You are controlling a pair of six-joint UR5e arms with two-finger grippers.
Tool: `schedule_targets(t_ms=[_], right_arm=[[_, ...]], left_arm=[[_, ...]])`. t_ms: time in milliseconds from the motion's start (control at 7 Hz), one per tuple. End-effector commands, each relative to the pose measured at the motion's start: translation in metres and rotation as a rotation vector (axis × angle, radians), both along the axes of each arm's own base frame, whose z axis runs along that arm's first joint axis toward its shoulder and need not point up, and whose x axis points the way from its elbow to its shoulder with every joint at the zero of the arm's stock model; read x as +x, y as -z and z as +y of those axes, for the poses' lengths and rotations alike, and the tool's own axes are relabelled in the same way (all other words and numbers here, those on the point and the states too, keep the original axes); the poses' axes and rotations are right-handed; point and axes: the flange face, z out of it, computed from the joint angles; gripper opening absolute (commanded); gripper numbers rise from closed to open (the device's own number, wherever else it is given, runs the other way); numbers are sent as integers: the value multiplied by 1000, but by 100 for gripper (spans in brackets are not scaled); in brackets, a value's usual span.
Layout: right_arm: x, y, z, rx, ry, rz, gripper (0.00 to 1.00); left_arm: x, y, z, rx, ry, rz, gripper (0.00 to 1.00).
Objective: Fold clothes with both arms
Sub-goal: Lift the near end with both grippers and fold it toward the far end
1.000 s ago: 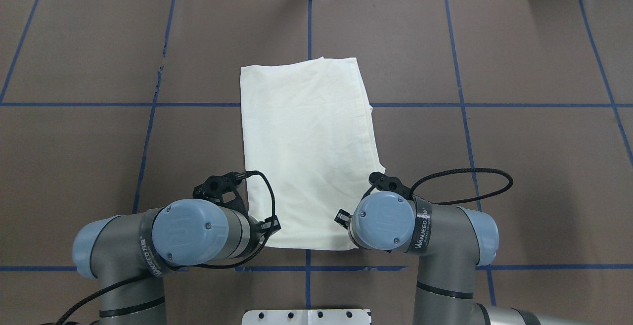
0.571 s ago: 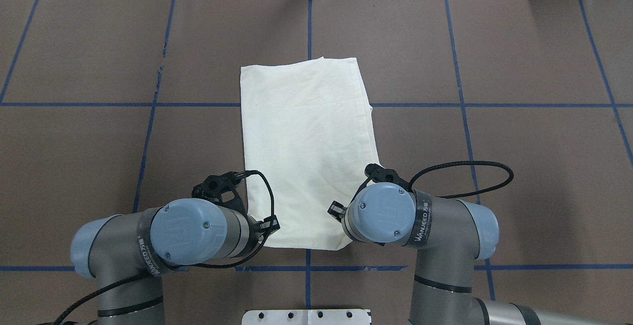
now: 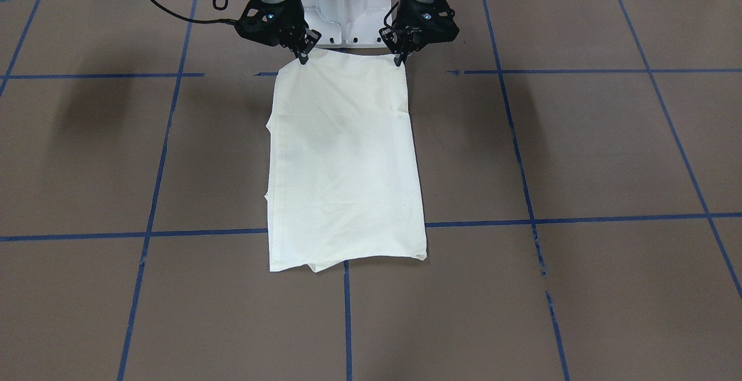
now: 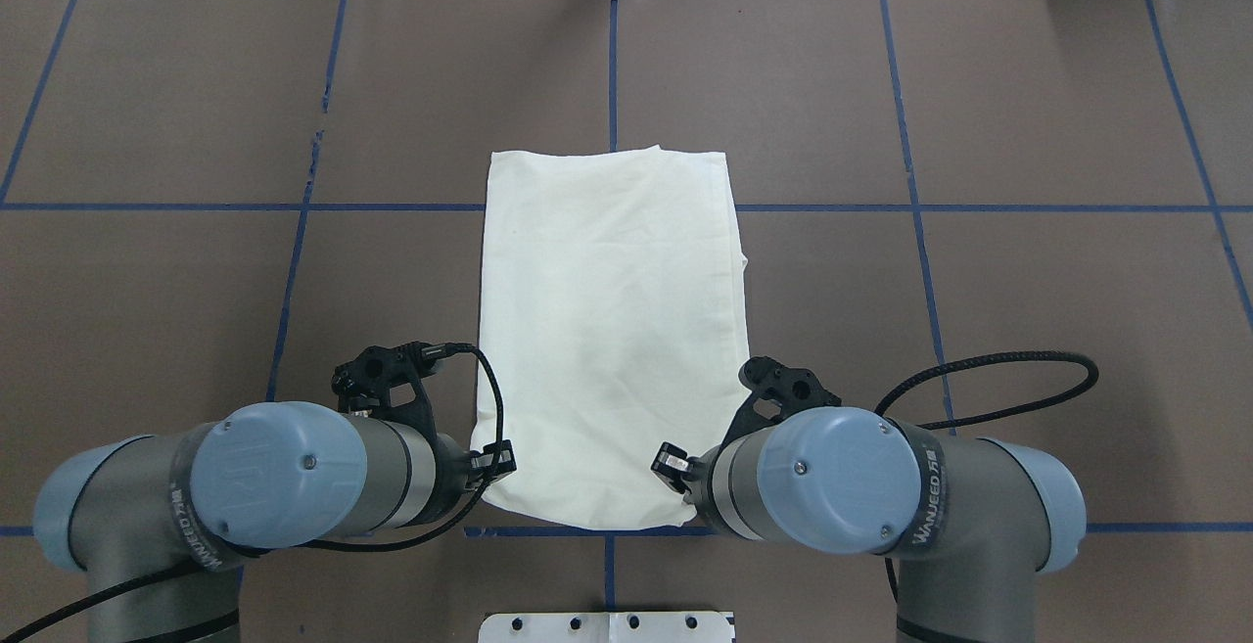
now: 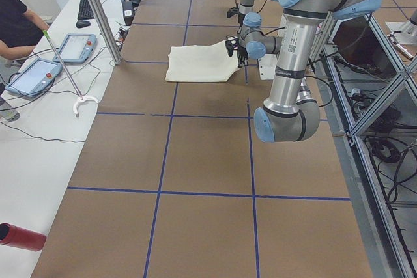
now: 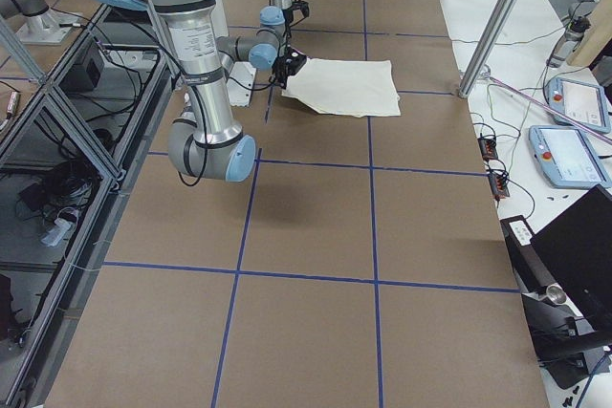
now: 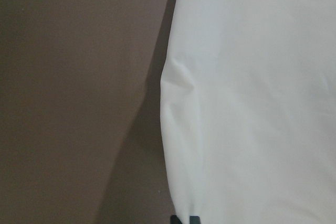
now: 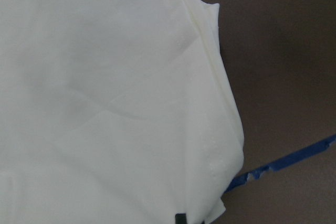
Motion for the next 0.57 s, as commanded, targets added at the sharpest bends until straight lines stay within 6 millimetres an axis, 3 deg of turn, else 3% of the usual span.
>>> schedule_targets(t_ms=[0, 143, 286, 429], right_arm=[[3, 10, 25, 5, 45, -32, 0], [2, 17, 26, 8, 52, -48, 0], [5, 14, 13, 14, 29, -42, 0], [22, 17, -22, 17, -39, -49, 0]], left_arm=[[1, 10, 31, -18, -43, 22, 0], [2, 10, 32, -18, -47, 22, 0], [1, 15, 32, -15, -49, 31, 0], [-2, 20, 26, -4, -43, 39, 0]])
